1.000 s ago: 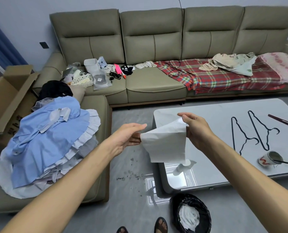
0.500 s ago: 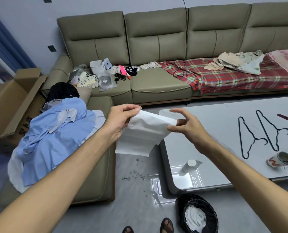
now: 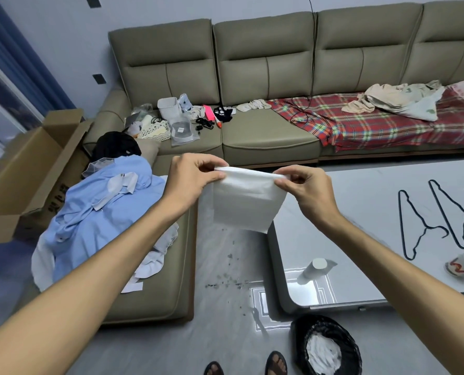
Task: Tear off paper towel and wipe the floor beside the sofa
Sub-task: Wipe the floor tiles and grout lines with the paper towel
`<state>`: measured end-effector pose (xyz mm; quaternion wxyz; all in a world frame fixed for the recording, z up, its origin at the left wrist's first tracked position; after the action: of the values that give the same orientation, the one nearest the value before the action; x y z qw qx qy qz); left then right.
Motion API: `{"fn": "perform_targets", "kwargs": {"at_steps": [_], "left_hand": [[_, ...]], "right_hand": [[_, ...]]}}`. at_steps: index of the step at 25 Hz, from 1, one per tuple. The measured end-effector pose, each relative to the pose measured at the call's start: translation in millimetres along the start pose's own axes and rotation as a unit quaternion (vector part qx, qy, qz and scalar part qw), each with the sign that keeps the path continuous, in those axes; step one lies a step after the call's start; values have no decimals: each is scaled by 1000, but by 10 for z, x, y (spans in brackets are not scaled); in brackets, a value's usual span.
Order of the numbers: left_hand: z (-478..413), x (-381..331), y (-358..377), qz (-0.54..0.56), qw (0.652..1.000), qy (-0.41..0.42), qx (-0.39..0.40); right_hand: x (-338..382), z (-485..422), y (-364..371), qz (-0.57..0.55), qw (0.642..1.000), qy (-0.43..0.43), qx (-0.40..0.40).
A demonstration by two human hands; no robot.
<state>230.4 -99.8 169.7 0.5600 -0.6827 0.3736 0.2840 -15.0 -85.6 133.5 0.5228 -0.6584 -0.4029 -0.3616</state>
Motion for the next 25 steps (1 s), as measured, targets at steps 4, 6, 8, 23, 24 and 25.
{"fn": "perform_targets", "kwargs": {"at_steps": [4,6,8,23,24,25], "left_hand": [[-28,-39,-18,-21,1000,18,-4],[-56,-53,-23,10,1000,7,17],[-72,-84,-16,98,993,-30,64],[204,312,259,249,912,-280,170],[232,338,311,249,912,-272,177],[252,356,358,247,915,-257,188]], "right_hand": [[78,-16,-58,29,999,-7,-14],[123,-42,-104,49,999,-20,-6],[178,-87,-150,-17,999,-9,39],[-183,-30,147,-200,945,246,83],[-237,-30,167,-199,941,262,73],[-272,-26,184,-197,940,272,64]]}}
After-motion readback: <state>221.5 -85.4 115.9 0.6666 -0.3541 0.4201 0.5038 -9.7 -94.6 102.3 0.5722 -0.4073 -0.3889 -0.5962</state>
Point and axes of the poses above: each hand's wrist, its own z-axis away from the middle knuckle, its own y-axis out of the palm, x = y × z, the point moved 3 cm from there along -z, towards the middle knuckle, and after that the axes turned 1 degree about -y, right-handed, at the moved point
